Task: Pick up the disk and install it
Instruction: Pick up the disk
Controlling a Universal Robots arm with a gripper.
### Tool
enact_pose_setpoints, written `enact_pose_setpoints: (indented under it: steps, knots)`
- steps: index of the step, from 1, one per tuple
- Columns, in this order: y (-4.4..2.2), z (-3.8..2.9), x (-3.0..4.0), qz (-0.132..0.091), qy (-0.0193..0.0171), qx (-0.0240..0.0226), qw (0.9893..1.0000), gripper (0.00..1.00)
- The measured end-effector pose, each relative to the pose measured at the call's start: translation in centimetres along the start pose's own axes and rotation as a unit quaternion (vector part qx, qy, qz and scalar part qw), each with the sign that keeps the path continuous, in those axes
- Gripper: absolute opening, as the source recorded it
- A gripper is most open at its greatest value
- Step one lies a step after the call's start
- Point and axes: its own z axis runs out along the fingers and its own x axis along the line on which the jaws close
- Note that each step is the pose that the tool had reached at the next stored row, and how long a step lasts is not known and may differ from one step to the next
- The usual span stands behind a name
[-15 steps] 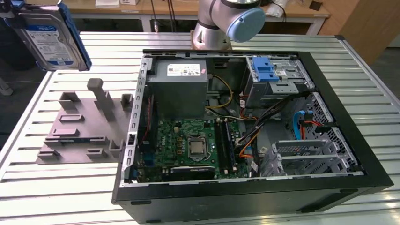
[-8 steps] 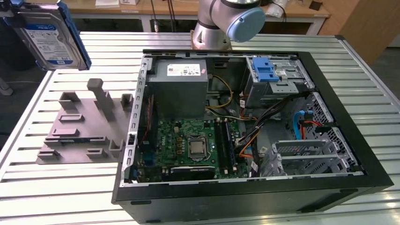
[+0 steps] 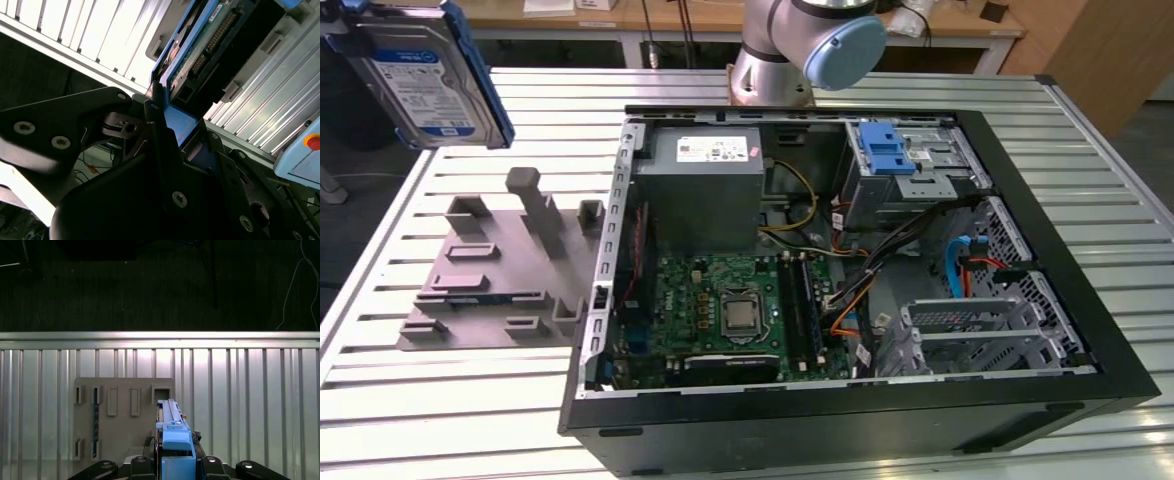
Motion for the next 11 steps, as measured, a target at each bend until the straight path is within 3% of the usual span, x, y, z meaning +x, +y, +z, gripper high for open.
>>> enact_pose_setpoints:
  steps: [11]
  knots:
    - [0.00, -0.26, -0.01, 0.000, 0.0000, 0.0000, 1.0000, 0.36]
